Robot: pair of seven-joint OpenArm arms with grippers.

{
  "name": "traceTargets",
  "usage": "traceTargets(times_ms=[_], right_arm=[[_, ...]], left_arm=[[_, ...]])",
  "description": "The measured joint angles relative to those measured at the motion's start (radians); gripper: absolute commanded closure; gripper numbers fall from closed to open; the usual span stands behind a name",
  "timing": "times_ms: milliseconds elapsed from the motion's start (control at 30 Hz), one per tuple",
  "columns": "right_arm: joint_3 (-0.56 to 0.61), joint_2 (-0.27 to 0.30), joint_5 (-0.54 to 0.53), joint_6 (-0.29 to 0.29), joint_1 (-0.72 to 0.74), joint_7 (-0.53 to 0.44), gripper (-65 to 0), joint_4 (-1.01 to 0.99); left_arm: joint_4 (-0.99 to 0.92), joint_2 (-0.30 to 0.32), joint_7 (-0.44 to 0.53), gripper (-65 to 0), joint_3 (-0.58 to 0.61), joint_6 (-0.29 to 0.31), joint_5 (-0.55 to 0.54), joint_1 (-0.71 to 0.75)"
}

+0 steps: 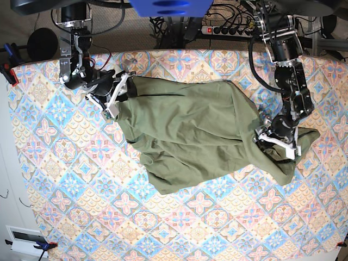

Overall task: Layout the t-shirt on the table in an organized manner, then fold the t-shirt properly
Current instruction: 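Move the left gripper to the shirt's other end and grasp it, then adjust the left gripper's grasp on the bunched shirt end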

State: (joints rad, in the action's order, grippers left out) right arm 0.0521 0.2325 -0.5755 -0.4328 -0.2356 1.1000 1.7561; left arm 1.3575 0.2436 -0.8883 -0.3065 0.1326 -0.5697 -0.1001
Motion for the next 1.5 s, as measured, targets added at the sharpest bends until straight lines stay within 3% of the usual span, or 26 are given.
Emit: traceTargets(times_ms=[100, 267, 600, 767, 967, 1100, 1233, 1400, 1500], right_arm=[[0.0, 0.001, 0.001, 0.0, 0.0, 0.001, -20.1, 0.0], [0.0, 0.0, 0.0, 0.0, 0.0, 0.0, -20.1, 0.0], [0.0, 0.0, 0.003, 0.002, 0.032, 0.009, -20.1, -0.004], [0.0, 0.0, -0.003, 0.003, 0.055, -0.01, -20.1, -0.003], [0.0, 0.001, 0.0, 0.003, 0.056, -0.006, -20.1, -0.004], [0.0, 0.0, 0.001, 0.003, 0.049, 0.002, -20.1, -0.004], [0.0, 0.0, 0.0, 0.003, 0.053, 0.0, -20.1, -0.004], [0.0, 0.0, 0.0, -0.001, 0.051, 0.001, -20.1, -0.004], [0.0, 0.0, -0.002, 0.0, 0.053, 0.001, -20.1, -0.004]], left_arm=[[0.0, -0.006, 0.002, -31.7, 0.01, 0.003, -0.011, -0.002], [0.001, -0.02, -0.005, -17.2, 0.014, 0.003, -0.011, 0.003], [0.041, -0.019, -0.037, -15.3, 0.013, 0.041, -0.059, 0.024], [0.192, 0.009, -0.029, 0.0, 0.013, 0.051, -0.066, 0.07], [0.232, 0.053, -0.033, 0.0, -0.055, 0.045, -0.059, 0.107], [0.381, 0.111, -0.035, 0.0, -0.077, 0.05, -0.067, 0.2], [0.36, 0.119, -0.028, 0.0, -0.079, 0.051, -0.065, 0.199], [0.203, 0.113, -0.036, -13.0, -0.072, 0.048, -0.067, 0.092], [0.161, 0.064, -0.031, -21.8, -0.076, 0.047, -0.062, 0.047]])
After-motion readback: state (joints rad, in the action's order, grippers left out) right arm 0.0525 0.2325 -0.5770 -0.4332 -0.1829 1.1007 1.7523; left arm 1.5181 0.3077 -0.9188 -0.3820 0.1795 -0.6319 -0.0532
